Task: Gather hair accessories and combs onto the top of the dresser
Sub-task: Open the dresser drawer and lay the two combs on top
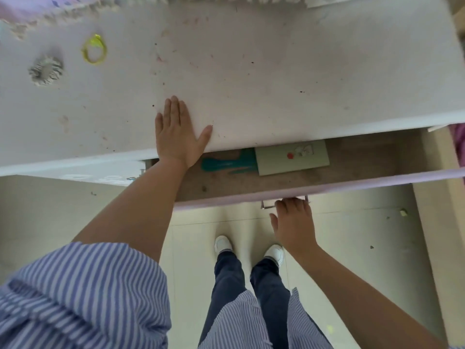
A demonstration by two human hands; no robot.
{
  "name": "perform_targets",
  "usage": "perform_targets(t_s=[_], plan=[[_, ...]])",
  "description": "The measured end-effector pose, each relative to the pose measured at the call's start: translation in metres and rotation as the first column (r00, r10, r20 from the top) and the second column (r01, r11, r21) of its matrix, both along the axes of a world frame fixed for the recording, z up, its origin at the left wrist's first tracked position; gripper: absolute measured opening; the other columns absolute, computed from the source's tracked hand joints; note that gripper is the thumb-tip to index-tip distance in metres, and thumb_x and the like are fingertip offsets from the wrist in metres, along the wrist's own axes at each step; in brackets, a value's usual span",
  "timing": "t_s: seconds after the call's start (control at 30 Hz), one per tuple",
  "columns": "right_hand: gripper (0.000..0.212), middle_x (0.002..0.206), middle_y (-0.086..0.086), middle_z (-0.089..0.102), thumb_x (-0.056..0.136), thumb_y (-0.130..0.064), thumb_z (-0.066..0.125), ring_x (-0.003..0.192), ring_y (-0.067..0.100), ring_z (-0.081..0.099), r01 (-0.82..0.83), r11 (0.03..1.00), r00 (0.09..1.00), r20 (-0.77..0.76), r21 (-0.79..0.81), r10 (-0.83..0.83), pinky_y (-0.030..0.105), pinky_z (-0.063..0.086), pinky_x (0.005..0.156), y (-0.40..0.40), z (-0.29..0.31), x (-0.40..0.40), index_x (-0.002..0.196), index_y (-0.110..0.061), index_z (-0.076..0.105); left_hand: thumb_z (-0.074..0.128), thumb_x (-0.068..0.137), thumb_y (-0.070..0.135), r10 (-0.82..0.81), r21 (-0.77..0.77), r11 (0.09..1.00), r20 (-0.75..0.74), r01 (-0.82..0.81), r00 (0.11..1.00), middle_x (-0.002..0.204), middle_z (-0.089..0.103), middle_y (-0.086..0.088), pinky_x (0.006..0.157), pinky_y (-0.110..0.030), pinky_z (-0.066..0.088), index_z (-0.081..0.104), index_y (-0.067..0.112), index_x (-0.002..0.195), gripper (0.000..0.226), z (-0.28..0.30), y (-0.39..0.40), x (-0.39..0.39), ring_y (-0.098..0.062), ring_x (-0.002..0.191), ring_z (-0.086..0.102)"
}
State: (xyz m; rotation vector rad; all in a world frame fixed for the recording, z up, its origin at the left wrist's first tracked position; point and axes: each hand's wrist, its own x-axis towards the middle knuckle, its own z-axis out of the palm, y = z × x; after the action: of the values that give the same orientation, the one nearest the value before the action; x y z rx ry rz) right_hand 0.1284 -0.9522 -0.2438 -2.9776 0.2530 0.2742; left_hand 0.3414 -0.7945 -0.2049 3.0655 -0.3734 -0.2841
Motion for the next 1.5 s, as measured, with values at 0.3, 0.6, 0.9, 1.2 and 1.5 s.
perform_targets(t_s=[0.3,0.6,0.9,1.2,1.5], plan=[[0.031,0.06,0.012,0.069,0.043,-0.016,0.089,0.055,0.028,0.067,0.026,0.998,0.999,-0.036,-0.049,-0.028,0.029,0.058,0.059,0.005,0.0,-0.01,0.063,-0.003,0.068,0.03,0.093,0.05,-0.009,0.011,1.0,0.005,0.009,1.0,0.157,0.006,-0.017,0.119,-0.042,0.004,0.007,-0.001,0.144,0.076,0.0,-0.001,-0.002,-0.026,0.145,0.002],[0.028,0.052,0.007,0.069,0.046,-0.021,0.09,0.051,0.024,0.068,0.094,0.995,0.995,-0.035,0.026,-0.093,0.028,0.058,0.054,0.021,0.009,-0.023,0.055,-0.007,0.068,0.024,0.094,0.052,-0.021,0.052,0.998,-0.085,0.026,0.996,0.157,-0.003,-0.017,0.119,-0.043,0.0,-0.001,-0.001,0.144,0.077,0.001,0.0,0.005,-0.026,0.145,-0.006],[0.045,0.075,0.012,0.077,0.043,-0.018,0.09,0.073,0.026,0.074,0.105,0.988,0.983,-0.165,0.115,-0.085,0.035,0.061,0.071,0.011,-0.009,-0.036,0.082,-0.004,0.074,0.07,0.074,0.034,-0.713,0.189,0.675,-0.078,0.713,0.696,0.137,0.054,-0.006,0.105,-0.043,0.039,0.054,0.01,0.126,0.06,-0.02,0.0,-0.108,-0.022,0.131,0.044],[0.027,0.069,-0.003,0.051,0.094,-0.02,0.04,0.066,0.015,0.045,-0.075,0.884,0.91,-0.331,0.462,0.25,0.024,0.036,0.06,-0.004,0.049,0.001,0.073,-0.017,0.056,0.04,0.092,0.006,-0.234,0.238,0.909,-0.385,0.341,0.893,0.134,0.045,-0.019,0.098,-0.042,0.04,0.041,0.002,0.128,0.036,-0.066,-0.014,-0.082,-0.033,0.123,0.041],[0.022,0.106,0.016,0.066,0.079,0.0,0.057,0.101,0.029,0.06,-0.509,0.861,0.793,-0.378,0.02,0.478,0.035,0.05,0.082,0.005,-0.025,0.087,0.099,0.001,0.066,0.042,0.094,0.017,-0.297,0.216,0.888,-0.405,0.407,0.865,0.137,0.04,-0.018,0.101,-0.042,0.037,0.047,0.0,0.124,0.034,-0.088,0.018,-0.074,-0.033,0.127,0.035]])
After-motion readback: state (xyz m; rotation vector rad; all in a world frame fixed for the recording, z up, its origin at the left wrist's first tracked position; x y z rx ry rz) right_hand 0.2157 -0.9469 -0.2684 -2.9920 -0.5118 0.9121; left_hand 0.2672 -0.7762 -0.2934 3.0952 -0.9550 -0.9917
